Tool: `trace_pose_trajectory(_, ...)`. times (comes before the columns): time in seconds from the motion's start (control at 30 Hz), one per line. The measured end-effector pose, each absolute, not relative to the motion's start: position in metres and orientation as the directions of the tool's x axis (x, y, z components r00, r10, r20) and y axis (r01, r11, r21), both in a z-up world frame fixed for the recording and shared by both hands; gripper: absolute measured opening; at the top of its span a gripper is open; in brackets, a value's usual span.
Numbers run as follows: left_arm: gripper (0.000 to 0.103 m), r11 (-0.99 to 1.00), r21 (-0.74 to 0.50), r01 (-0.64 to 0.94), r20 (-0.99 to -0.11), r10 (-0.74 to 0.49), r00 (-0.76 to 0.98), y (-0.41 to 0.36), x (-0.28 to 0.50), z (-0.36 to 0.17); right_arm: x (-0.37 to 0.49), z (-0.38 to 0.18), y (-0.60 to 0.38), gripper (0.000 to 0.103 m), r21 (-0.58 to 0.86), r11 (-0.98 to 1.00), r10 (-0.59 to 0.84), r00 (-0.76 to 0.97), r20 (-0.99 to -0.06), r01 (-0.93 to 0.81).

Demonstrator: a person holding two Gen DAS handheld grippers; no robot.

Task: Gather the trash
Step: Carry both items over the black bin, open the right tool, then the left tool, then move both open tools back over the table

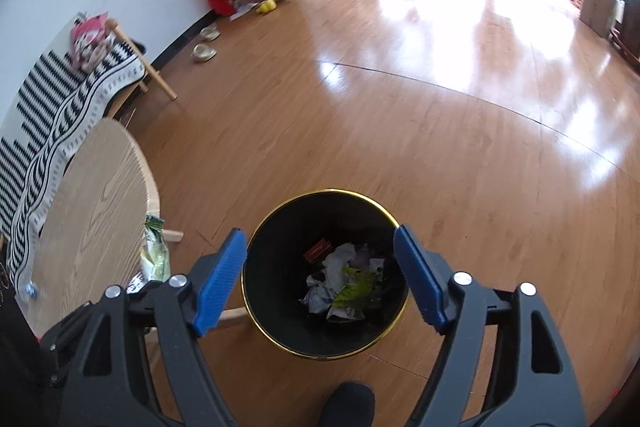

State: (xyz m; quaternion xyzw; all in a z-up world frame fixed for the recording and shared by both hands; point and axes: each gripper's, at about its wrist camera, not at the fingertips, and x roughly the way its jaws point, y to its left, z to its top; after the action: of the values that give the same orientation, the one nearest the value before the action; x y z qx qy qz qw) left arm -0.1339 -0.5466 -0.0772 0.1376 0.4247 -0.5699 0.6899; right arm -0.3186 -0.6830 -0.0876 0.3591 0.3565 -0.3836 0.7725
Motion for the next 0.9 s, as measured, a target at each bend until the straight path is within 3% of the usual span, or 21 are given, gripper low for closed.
trace_pose_trajectory(0.03,0.021,0.309,-0.296,0.904,-0.744,-0.668,-0.015,-0.549,-0.137,-0.078,-0.321,-0.087,-0.684,0.077,0.283,0.443,-0.34,0.452,-0.825,0.851)
trace_pose_trajectory(0.07,0.037,0.31,-0.295,0.904,-0.745,-0.667,-0.015,-0.551,-0.137,-0.079,-0.322,-0.086,-0.684,0.077,0.279,0.44,-0.346,0.449,-0.824,0.853)
trace_pose_trajectory(0.13,0.058,0.321,-0.287,0.902,-0.743,-0.669,0.001,-0.551,-0.137,-0.079,-0.322,-0.084,-0.684,0.077,0.28,0.44,-0.35,0.45,-0.821,0.853)
trace_pose_trajectory(0.4,0.062,0.376,-0.269,0.887,-0.74,-0.67,0.06,-0.526,-0.118,-0.064,-0.304,-0.07,-0.667,0.077,0.286,0.49,-0.338,0.482,-0.809,0.824)
trace_pose_trajectory(0.57,0.076,0.448,-0.232,0.863,-0.736,-0.661,0.146,-0.486,-0.096,-0.042,-0.27,-0.056,-0.64,0.082,0.271,0.571,-0.323,0.516,-0.793,0.774)
trace_pose_trajectory(0.9,0.088,0.732,-0.159,0.663,-0.714,-0.549,0.434,-0.325,0.0,-0.004,-0.155,-0.031,-0.54,0.083,0.268,0.784,-0.175,0.614,-0.77,0.56)
